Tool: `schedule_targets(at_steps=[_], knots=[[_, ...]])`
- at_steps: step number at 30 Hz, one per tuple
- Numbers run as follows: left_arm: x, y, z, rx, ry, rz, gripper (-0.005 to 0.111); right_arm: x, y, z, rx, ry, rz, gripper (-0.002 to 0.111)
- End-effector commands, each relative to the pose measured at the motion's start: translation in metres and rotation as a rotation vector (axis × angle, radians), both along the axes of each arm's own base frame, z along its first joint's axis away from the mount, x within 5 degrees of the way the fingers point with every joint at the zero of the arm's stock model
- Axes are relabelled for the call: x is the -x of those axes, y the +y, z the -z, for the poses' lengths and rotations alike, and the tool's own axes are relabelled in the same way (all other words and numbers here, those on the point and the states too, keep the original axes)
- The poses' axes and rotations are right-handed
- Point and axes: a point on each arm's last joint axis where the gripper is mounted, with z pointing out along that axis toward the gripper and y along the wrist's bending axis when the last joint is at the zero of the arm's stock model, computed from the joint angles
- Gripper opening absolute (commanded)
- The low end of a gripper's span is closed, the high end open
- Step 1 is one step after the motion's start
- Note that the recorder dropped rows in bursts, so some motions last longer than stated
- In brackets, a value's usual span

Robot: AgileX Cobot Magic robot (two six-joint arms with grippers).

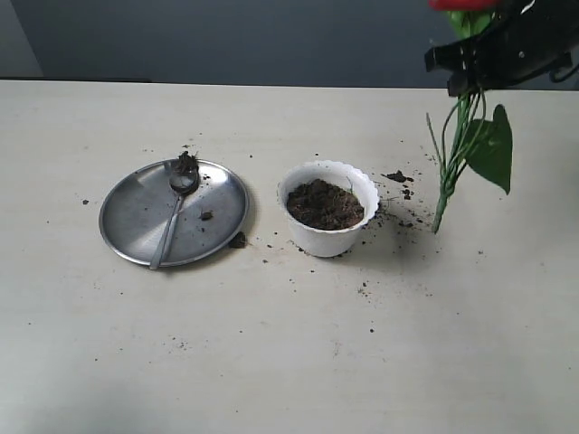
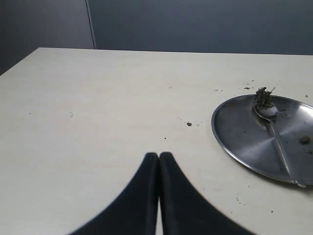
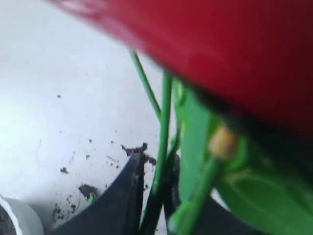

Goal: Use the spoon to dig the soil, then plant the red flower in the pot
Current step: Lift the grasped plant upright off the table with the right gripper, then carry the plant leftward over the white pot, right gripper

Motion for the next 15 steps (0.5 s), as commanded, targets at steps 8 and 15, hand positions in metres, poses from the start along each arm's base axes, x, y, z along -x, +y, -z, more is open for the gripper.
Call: schedule_targets(at_steps=[8, 15], knots=[[0.0, 0.0, 0.001, -0.007, -0.008, 0.004, 0.0, 0.059, 0.014, -0.049, -0.073, -0.409, 0.002, -0.001], [0.0, 0.0, 0.001, -0.007, -0.008, 0.004, 0.0, 0.105, 0.016, -0.063, -0.117, -0.559, -0.012, -0.001]])
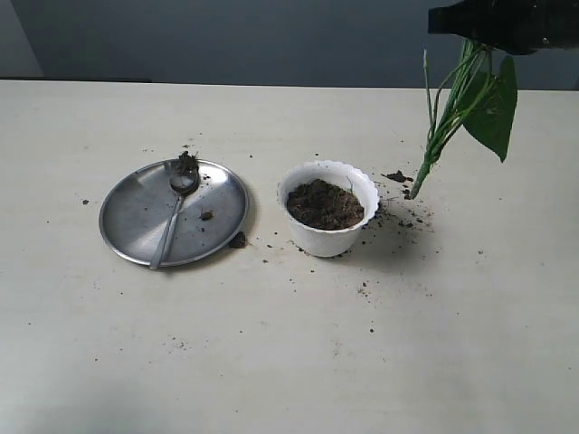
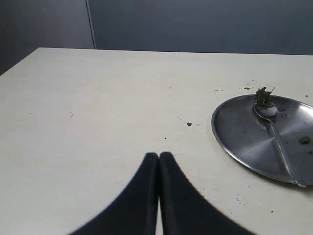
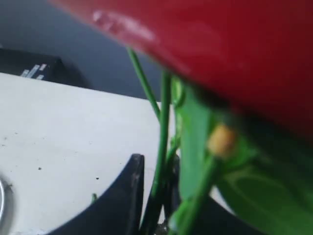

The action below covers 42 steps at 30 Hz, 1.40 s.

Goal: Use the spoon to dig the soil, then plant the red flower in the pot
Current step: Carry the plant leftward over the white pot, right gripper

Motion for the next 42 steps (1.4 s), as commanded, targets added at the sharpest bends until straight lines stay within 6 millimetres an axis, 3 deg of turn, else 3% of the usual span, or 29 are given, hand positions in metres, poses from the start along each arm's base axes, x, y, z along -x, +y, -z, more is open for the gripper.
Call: schedule_targets(at_steps=[1, 6, 22, 32, 38, 42], knots=[[0.0, 0.0, 0.001, -0.007, -0.008, 0.004, 0.0, 0.025, 0.001, -0.008, -0.022, -0.117, -0.01, -0.001], [0.0, 0.0, 0.001, -0.007, -0.008, 0.004, 0.0, 0.039, 0.005, -0.012, -0.018, -0.26, -0.028, -0.001], [0.0, 0.0, 0.001, -0.007, -0.008, 0.004, 0.0, 0.025, 0.028, -0.015, 0.203, -0.541, -0.201, -0.001], [0.0, 0.0, 0.001, -0.007, -0.008, 0.004, 0.0, 0.002, 0.044, -0.019, 0.118, -0.526, -0.223, -0.001], [0.0, 0.0, 0.001, -0.007, -0.008, 0.004, 0.0, 0.01, 0.06, -0.018, 0.057, -0.58, -0.409, -0.001], [0.0, 0.0, 0.001, -0.007, -0.008, 0.004, 0.0, 0.01, 0.06, -0.017, 0.067, -0.571, -0.411, -0.001]])
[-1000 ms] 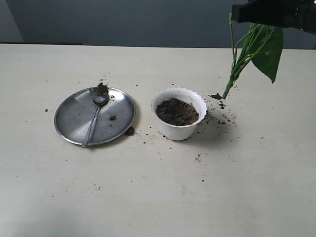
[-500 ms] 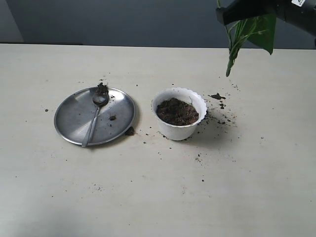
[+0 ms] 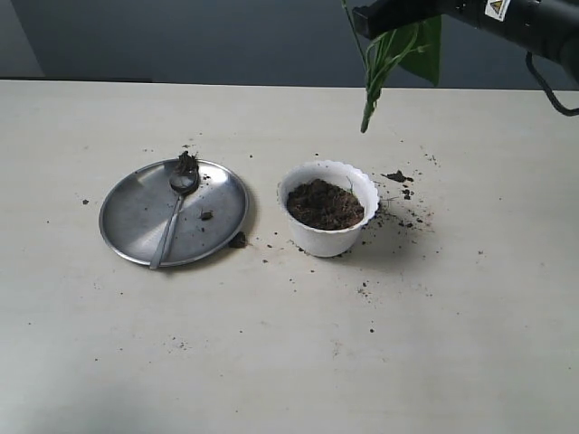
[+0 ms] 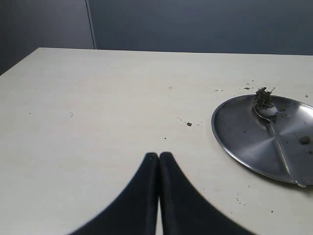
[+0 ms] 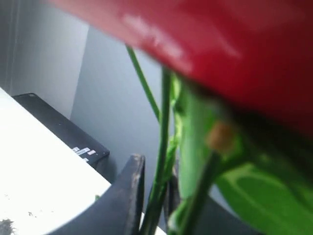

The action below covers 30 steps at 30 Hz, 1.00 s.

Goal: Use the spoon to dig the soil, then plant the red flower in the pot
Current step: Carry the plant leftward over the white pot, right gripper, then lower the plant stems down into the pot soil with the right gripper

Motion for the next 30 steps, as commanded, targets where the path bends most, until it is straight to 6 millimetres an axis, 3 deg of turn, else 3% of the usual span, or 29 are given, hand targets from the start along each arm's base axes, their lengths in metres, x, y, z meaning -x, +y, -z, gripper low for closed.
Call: schedule_targets(at_steps=[1, 8, 17, 30], knots=[[0.0, 0.0, 0.001, -0.007, -0.008, 0.004, 0.0, 0.002, 0.001, -0.003, -0.012, -0.006, -0.032, -0.001], [0.0, 0.0, 0.001, -0.007, -0.008, 0.004, 0.0, 0.022, 0.018, 0.006, -0.022, -0.011, -0.139, -0.001], [0.0, 0.0, 0.001, -0.007, -0.008, 0.004, 0.0, 0.025, 0.023, 0.012, 0.006, 0.013, -0.194, -0.001], [0.0, 0.0, 0.001, -0.007, -0.008, 0.004, 0.0, 0.024, 0.032, 0.042, 0.024, 0.021, -0.292, -0.001]])
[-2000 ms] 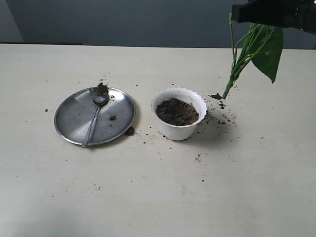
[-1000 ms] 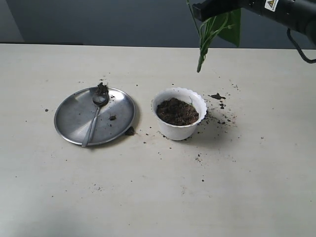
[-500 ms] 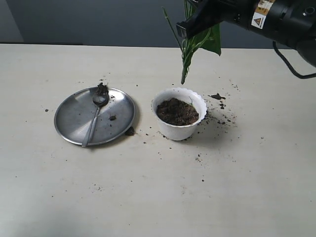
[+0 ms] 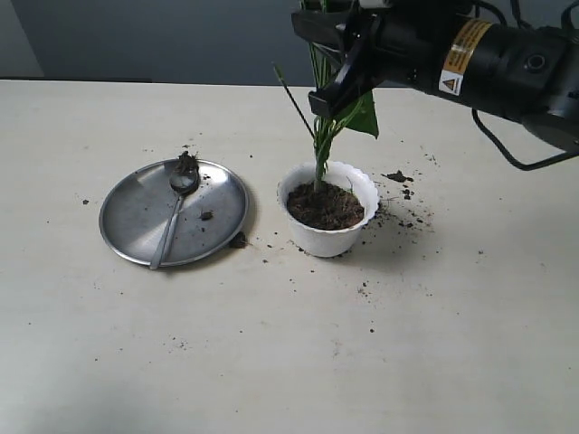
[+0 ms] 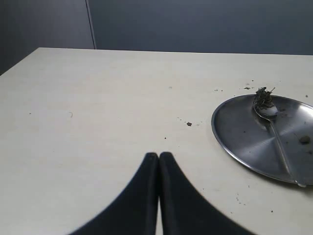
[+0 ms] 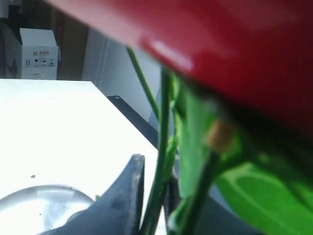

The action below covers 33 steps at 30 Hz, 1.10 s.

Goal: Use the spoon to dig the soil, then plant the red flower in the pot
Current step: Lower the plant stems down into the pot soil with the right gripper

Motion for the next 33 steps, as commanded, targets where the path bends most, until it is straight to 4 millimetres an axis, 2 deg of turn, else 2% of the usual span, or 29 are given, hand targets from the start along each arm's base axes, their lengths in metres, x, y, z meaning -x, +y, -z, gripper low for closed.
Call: schedule_targets(at_steps=[1, 7, 12, 16, 20, 26, 33], knots=[[0.0, 0.0, 0.001, -0.002, -0.009, 0.003, 0.0, 0.0, 0.001, 0.002, 0.021, -0.046, -0.023, -0.001], [0.0, 0.0, 0.001, -0.002, -0.009, 0.003, 0.0, -0.002, 0.0, 0.006, 0.038, -0.073, -0.028, -0.001], [0.0, 0.0, 0.001, -0.002, -0.009, 0.003, 0.0, -0.008, 0.0, 0.012, -0.017, -0.071, -0.059, -0.001], [0.0, 0.0, 0.001, -0.002, -0.009, 0.003, 0.0, -0.018, -0.012, 0.015, -0.024, -0.074, -0.039, -0.001], [0.0, 0.0, 0.001, -0.002, -0.009, 0.003, 0.0, -0.021, -0.024, 0.016, -0.065, -0.046, -0.105, -0.001], [0.0, 0.0, 0.001, -0.002, -0.009, 0.003, 0.0, -0.022, -0.022, 0.039, -0.036, 0.006, -0.127, -0.001], [0.0, 0.0, 0.001, -0.002, -0.009, 0.003, 0.0, -0.026, -0.02, 0.044, -0.036, -0.028, -0.124, -0.001]])
